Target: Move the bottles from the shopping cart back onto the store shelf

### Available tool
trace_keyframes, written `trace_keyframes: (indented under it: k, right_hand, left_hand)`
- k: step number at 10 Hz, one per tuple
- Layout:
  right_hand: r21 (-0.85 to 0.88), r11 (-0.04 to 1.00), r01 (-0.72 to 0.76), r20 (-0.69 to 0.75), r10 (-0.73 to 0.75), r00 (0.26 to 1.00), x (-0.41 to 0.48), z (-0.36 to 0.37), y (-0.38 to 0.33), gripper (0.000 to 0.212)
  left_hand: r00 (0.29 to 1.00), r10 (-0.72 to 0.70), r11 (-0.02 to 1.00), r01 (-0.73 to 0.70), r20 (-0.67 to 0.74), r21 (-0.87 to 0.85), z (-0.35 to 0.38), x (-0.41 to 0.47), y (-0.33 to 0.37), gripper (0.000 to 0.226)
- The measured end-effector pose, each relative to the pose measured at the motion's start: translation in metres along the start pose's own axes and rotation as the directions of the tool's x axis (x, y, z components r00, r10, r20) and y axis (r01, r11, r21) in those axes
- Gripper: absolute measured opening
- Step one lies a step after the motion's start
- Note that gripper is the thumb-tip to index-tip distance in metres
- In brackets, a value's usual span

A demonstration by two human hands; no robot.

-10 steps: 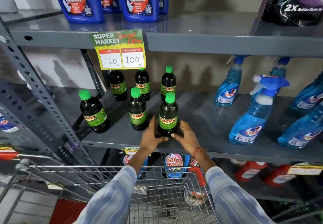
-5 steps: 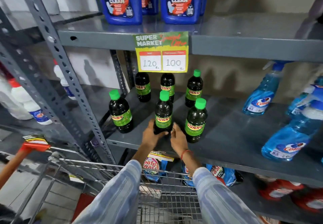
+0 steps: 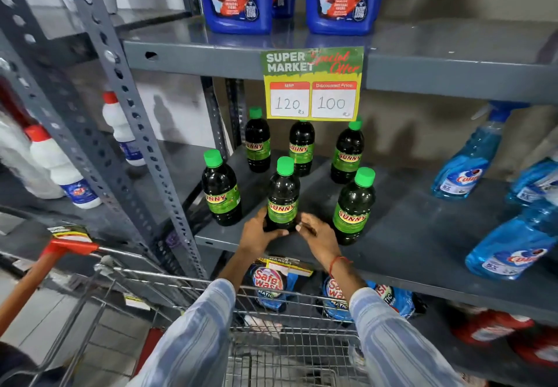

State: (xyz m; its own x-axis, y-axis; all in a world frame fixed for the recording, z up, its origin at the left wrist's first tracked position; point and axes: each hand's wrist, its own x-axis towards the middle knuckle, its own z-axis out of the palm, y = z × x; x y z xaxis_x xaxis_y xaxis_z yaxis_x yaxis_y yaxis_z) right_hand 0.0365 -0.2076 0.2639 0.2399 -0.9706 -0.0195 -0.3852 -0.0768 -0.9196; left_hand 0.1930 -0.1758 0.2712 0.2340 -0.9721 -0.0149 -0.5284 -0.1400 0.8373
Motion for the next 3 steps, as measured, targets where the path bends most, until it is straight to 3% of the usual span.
trace_keyframes:
  k: [3]
  right_hand:
    - [-0.010, 0.999, -0.035, 0.123, 0.036, 0.992, -0.002, 0.000, -0.011, 0.048]
  left_hand:
    - [0.998, -0.032, 0.998, 0.034, 0.046, -0.044, -0.008, -0.002, 0.008, 0.082]
